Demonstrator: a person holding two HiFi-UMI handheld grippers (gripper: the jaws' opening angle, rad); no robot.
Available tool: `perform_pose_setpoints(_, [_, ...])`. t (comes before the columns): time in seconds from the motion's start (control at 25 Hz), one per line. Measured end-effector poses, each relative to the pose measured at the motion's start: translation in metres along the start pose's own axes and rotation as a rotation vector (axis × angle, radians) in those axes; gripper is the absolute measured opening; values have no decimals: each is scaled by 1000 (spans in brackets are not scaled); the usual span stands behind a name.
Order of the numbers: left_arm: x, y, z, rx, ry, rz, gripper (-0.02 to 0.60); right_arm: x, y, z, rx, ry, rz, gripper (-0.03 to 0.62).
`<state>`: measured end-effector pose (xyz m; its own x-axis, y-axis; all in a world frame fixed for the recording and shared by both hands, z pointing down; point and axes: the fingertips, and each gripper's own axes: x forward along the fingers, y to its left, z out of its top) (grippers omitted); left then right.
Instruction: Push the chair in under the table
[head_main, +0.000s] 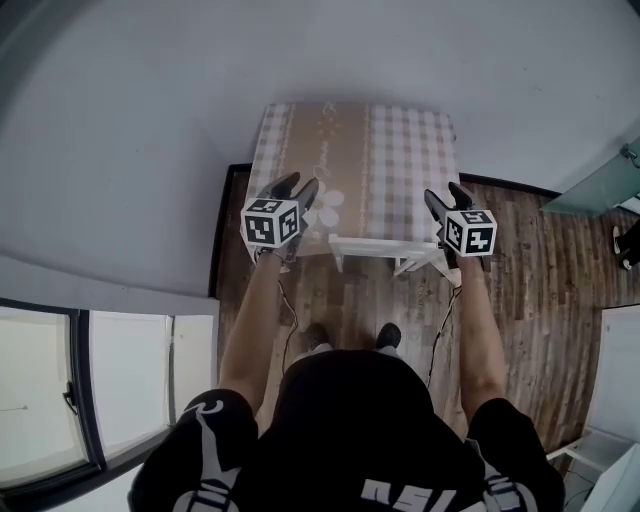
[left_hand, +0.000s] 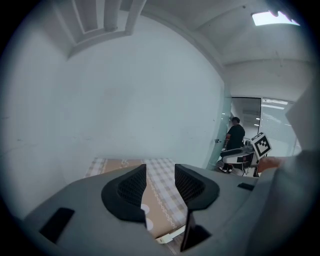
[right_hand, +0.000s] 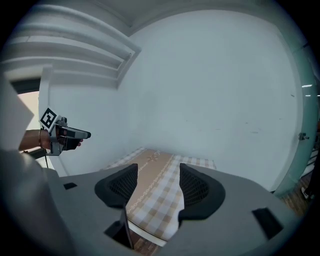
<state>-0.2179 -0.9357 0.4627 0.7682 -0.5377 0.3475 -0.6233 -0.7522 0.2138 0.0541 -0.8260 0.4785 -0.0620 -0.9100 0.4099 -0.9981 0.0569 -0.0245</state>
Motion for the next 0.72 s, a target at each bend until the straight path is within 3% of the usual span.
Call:
perform_pose_setpoints(0.44, [-12,-4,21,45,3,-44,114,-12,18,24,-73,4,17,213])
perform_pose_setpoints(0.72, [-19,-5,25,19,-20,-36,59,-20,13,27,-83,-3,2,136])
